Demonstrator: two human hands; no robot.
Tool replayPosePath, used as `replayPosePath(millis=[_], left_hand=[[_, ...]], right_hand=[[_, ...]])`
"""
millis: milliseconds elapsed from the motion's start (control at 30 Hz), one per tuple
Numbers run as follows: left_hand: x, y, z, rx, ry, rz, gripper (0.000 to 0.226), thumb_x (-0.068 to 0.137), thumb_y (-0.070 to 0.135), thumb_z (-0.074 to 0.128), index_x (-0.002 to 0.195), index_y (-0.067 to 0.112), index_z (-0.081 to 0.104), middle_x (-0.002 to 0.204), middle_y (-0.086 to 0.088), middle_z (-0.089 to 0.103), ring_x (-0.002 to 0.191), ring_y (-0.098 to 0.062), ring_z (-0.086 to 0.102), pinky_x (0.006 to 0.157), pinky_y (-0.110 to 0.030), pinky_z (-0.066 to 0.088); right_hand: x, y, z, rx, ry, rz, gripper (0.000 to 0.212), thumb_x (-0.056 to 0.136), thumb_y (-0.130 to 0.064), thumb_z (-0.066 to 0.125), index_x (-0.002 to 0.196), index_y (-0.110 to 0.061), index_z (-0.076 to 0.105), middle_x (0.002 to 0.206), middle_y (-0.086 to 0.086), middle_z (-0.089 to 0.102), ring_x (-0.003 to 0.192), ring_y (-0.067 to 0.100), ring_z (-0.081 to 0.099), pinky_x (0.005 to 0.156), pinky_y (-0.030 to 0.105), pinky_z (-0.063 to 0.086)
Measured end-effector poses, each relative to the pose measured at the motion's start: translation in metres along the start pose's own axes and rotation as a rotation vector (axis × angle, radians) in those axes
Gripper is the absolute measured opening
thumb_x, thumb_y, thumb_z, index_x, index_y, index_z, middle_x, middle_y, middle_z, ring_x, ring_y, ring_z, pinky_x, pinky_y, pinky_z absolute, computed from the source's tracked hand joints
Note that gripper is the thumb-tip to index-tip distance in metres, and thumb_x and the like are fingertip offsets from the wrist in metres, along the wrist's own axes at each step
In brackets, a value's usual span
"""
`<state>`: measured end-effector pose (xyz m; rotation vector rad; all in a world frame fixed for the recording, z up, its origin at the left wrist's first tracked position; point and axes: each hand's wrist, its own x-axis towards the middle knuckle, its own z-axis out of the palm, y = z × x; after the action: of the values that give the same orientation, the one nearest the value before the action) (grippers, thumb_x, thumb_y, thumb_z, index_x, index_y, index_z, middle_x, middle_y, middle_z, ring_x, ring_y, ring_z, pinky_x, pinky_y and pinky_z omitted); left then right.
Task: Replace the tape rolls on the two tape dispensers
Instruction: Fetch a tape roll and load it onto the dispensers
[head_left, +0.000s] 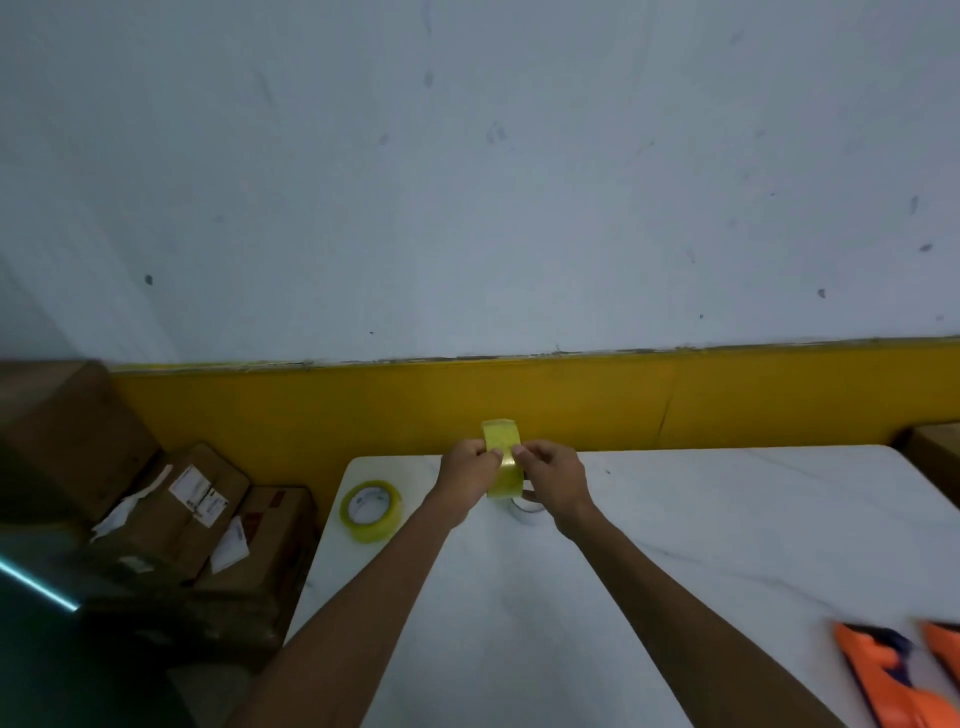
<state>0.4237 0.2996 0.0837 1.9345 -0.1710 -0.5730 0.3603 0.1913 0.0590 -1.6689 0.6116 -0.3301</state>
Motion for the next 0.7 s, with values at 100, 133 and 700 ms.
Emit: replayPosePath(millis=[100, 133, 700], left_hand=[[-0.034, 0.003, 0.023, 0.006, 0.027, 0.021, 0.019, 0.093, 0.022, 0.053, 0.102, 0.012, 0.066, 0.108, -0.014, 0.067, 0.103, -0.031, 0.063, 0.093, -0.051, 0.054], [-0.045, 0.001, 0.031, 0.013, 0.04, 0.027, 0.022, 0.092, 0.023, 0.054, 0.104, 0.01, 0.067, 0.108, -0.014, 0.067, 0.102, -0.031, 0.063, 0.093, -0.051, 0.054], [-0.247, -0.041, 0.17, -0.057, 0.037, -0.011, 0.017, 0.088, 0.021, 0.055, 0.085, 0.01, 0.067, 0.105, -0.02, 0.068, 0.101, -0.035, 0.066, 0.09, -0.052, 0.056]], right_hand=[[-0.028, 0.003, -0.028, 0.012, -0.006, -0.029, 0.02, 0.092, -0.025, 0.061, 0.095, -0.009, 0.073, 0.084, 0.011, 0.067, 0.086, 0.03, 0.065, 0.075, 0.052, 0.062], [-0.038, 0.006, -0.038, 0.012, -0.012, -0.028, 0.019, 0.091, -0.025, 0.061, 0.094, -0.011, 0.072, 0.085, 0.011, 0.067, 0.088, 0.032, 0.066, 0.075, 0.052, 0.062], [-0.233, 0.068, -0.191, 0.02, -0.014, 0.049, 0.013, 0.091, -0.023, 0.061, 0.085, -0.016, 0.07, 0.087, 0.006, 0.067, 0.098, 0.029, 0.068, 0.076, 0.046, 0.062]])
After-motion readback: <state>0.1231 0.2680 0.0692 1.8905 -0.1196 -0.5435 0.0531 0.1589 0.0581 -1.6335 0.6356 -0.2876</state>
